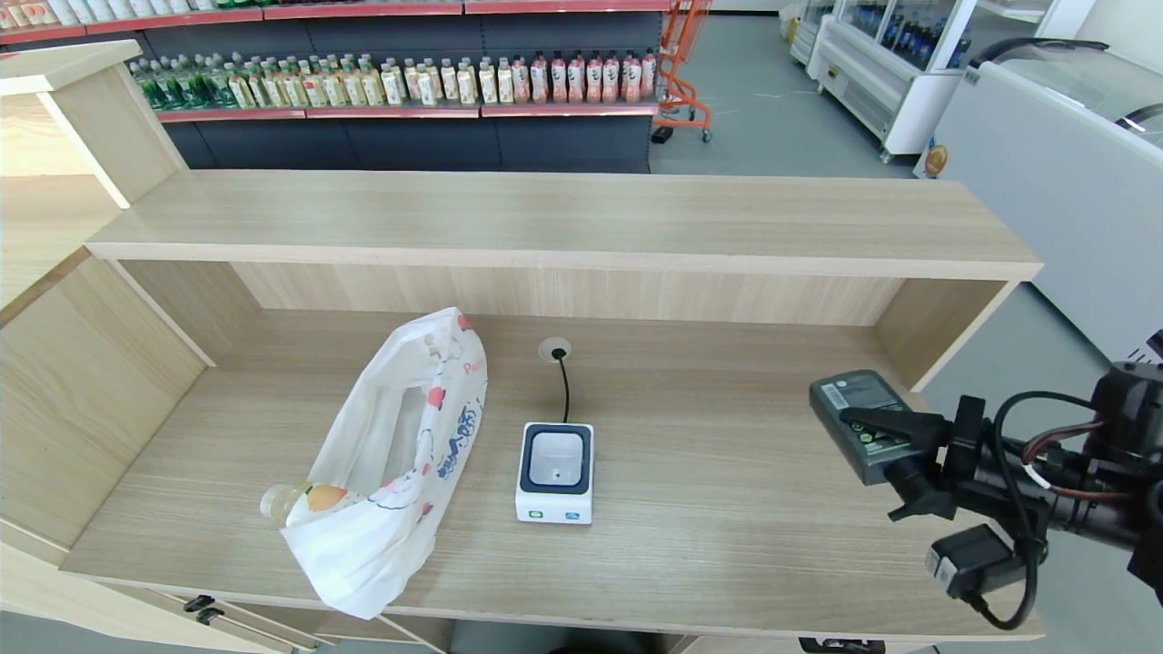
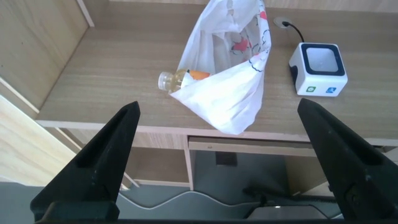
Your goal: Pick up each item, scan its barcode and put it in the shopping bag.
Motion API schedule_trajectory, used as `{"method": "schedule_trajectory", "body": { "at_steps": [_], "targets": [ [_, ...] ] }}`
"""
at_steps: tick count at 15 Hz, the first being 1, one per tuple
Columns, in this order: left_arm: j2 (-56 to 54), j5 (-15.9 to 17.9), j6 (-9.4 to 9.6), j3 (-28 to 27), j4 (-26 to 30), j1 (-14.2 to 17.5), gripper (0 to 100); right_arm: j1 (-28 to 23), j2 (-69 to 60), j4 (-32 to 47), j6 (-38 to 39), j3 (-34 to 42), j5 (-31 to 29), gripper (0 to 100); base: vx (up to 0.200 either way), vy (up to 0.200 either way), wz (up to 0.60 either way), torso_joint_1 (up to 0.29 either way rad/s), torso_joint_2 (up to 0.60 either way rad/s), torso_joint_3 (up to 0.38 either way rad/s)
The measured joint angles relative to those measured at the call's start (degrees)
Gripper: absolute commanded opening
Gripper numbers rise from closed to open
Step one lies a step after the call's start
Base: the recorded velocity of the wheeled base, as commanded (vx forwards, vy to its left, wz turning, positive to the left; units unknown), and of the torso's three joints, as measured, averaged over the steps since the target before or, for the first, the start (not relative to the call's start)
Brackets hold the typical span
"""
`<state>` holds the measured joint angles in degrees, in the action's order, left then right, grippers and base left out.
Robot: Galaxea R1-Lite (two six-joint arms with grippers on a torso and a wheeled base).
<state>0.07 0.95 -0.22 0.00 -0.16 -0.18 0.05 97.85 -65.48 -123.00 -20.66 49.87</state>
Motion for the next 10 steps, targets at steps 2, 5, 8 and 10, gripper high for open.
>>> {"method": "schedule_trajectory", "body": {
  "at_steps": [2, 5, 8, 10],
  "targets": [
    [0.02, -0.02, -0.02, 0.00, 0.02, 0.00, 100, 5.71, -1.90, -0.65, -6.85, 0.00, 5.96, 0, 0.000, 0.000, 0.00, 0.000, 0.00, 0.000],
    [0.02, 0.00, 0.00, 0.00, 0.00, -0.04, 100, 17.47, -3.47, -4.07, -12.37, 0.00, 10.36, 0, 0.000, 0.000, 0.00, 0.000, 0.00, 0.000],
    [0.00, 0.00, -0.02, 0.00, 0.00, 0.02, 100, 25.92, -4.44, -9.87, -16.20, -0.11, 11.48, 0, 0.000, 0.000, 0.00, 0.000, 0.00, 0.000],
    [0.00, 0.00, 0.00, 0.00, 0.00, 0.00, 100, 28.83, -5.85, -10.01, -17.80, 0.29, 12.56, 0, 0.000, 0.000, 0.00, 0.000, 0.00, 0.000]
  ]
}}
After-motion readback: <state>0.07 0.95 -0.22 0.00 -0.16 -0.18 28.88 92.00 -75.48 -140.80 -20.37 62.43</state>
